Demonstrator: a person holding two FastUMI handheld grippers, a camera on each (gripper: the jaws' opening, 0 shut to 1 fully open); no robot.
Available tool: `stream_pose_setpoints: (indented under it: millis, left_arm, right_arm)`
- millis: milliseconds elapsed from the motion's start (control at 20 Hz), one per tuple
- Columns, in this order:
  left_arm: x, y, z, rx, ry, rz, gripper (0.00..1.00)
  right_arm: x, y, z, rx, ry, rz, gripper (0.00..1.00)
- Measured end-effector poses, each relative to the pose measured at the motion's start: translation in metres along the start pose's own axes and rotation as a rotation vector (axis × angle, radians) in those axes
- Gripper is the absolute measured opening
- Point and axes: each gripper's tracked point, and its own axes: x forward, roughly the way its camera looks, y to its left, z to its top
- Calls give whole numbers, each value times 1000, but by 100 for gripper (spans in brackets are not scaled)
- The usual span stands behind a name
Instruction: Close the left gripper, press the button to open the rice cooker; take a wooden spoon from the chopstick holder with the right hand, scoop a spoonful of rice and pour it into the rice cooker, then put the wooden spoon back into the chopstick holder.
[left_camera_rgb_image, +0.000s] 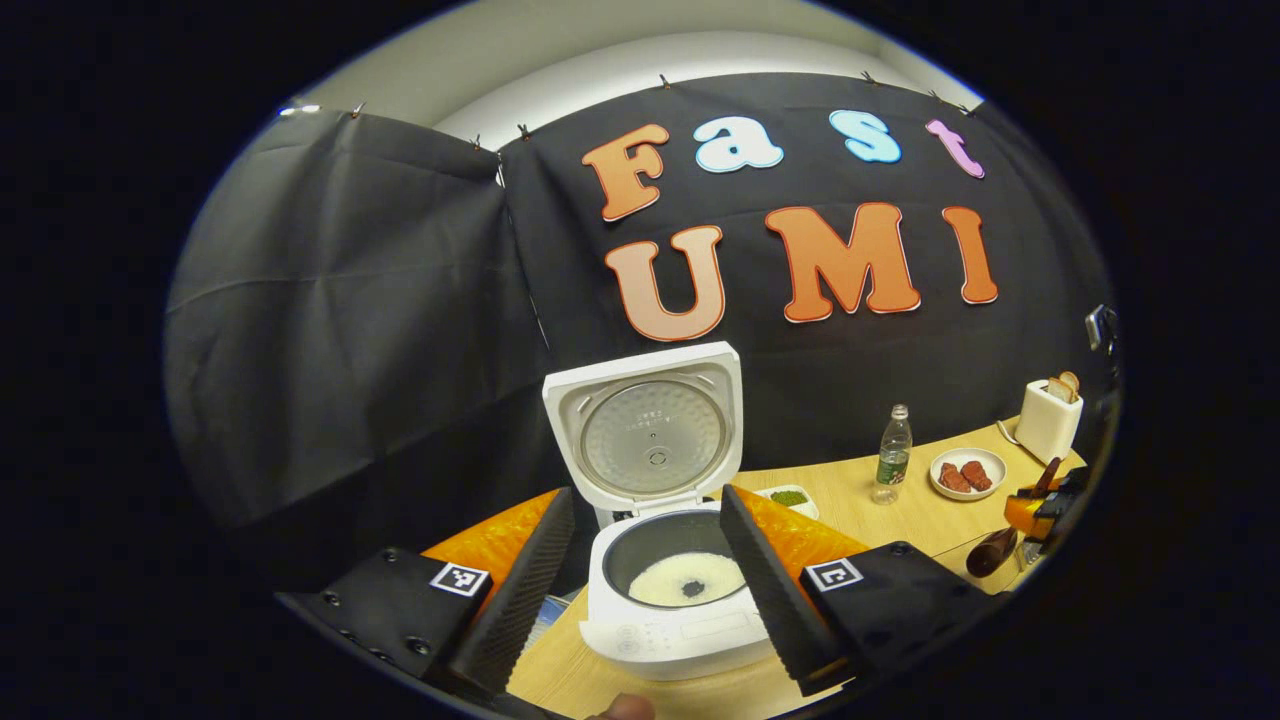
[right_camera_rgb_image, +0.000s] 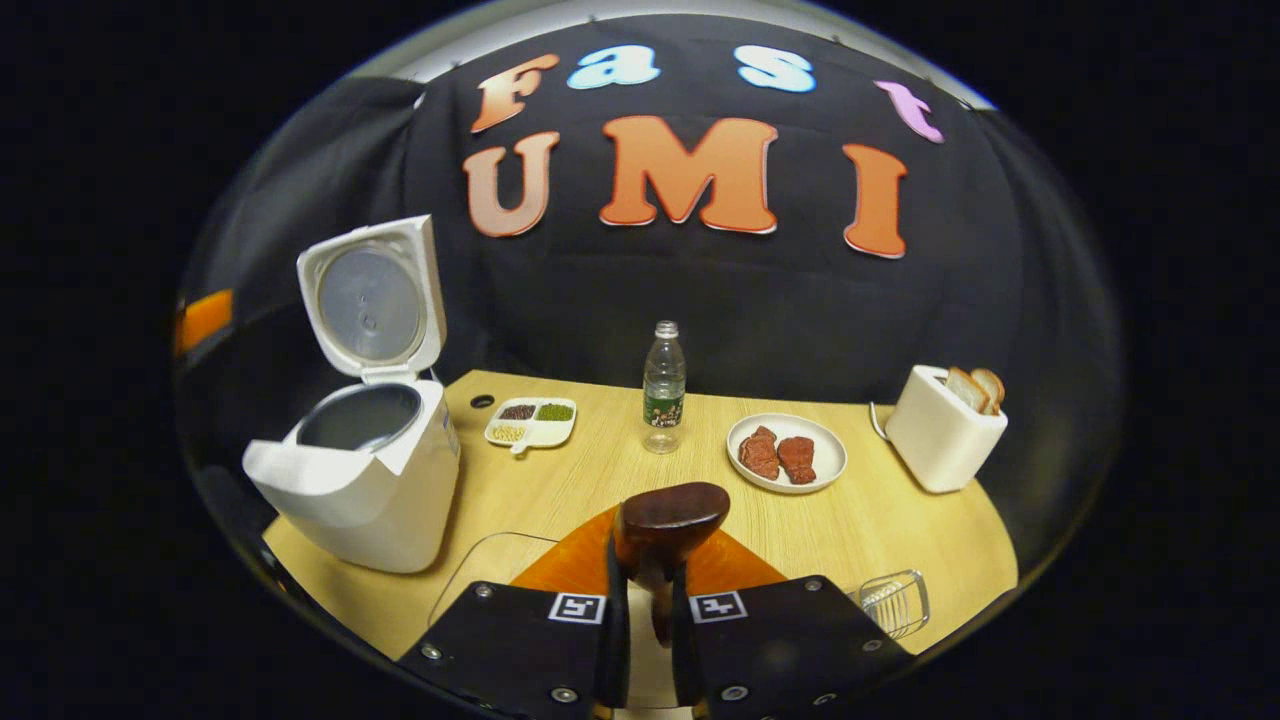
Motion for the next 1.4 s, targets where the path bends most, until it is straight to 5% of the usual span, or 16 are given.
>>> stream_pose_setpoints:
  millis: [150, 350, 1000, 1400]
  left_arm:
    - [3, 3, 0, 5, -5, 2, 95]
    - [7, 6, -5, 15, 5, -3, 99]
    - [16, 12, -10, 35, 16, -38, 94]
    - [13, 23, -20, 20, 36, -35, 94]
  right_arm:
    - [8, 8, -13, -74, -5, -44, 10]
    - [9, 13, -31, -73, -9, -71, 15]
    - [3, 57, -64, -49, -6, -64, 15]
    - [4, 69, -50, 238, 60, 24, 14]
